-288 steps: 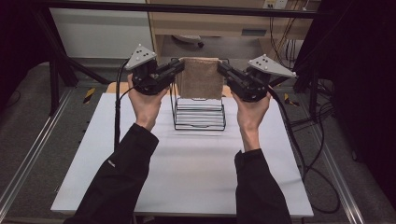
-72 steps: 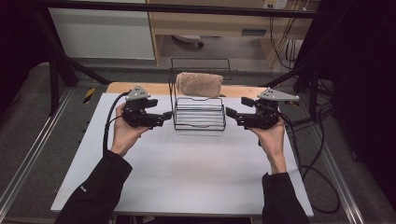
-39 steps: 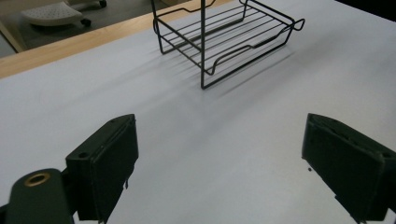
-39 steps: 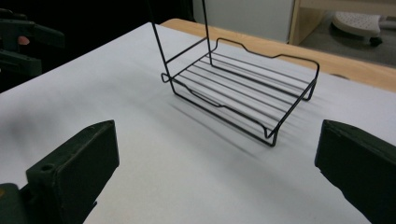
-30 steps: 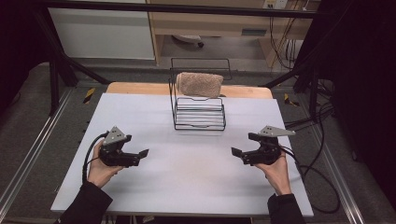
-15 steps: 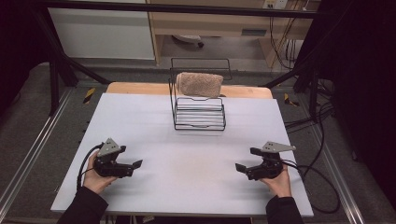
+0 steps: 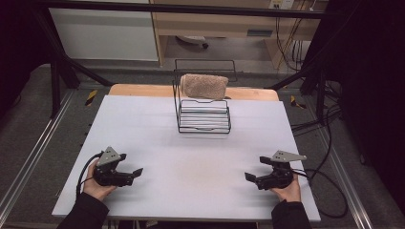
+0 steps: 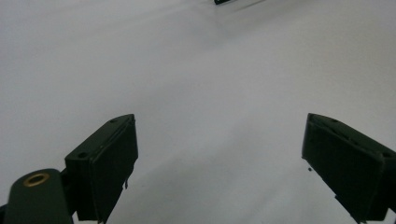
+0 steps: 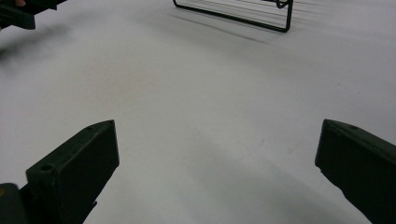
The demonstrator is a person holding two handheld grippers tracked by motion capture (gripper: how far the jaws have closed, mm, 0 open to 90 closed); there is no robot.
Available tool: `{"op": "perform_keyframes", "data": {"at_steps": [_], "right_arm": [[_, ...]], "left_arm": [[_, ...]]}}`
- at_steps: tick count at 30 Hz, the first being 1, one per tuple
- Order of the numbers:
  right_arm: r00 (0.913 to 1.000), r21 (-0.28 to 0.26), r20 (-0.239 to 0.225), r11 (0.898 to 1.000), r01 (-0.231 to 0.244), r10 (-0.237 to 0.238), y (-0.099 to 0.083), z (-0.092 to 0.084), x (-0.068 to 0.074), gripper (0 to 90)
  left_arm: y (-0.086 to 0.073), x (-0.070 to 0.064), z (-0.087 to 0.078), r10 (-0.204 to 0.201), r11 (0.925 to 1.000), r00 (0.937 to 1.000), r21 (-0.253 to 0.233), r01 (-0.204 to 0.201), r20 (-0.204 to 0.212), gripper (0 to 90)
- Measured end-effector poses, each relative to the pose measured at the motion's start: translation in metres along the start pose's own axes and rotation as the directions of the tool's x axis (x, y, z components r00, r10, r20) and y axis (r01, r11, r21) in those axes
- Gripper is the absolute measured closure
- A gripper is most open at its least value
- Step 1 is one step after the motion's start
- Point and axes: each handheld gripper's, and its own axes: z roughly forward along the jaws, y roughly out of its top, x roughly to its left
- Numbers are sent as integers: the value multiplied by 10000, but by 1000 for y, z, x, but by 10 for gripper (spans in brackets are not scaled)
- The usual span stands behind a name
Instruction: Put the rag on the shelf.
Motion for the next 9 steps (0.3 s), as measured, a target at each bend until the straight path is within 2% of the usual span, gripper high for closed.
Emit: {"op": "perform_keyframes", "data": {"at_steps": [9], "right_arm": [[9999, 135, -77, 9999, -82, 83, -1, 1, -1, 3]], "left_arm": [[-2, -1, 1, -39, 10000, 10000, 48, 39, 76, 102]]}}
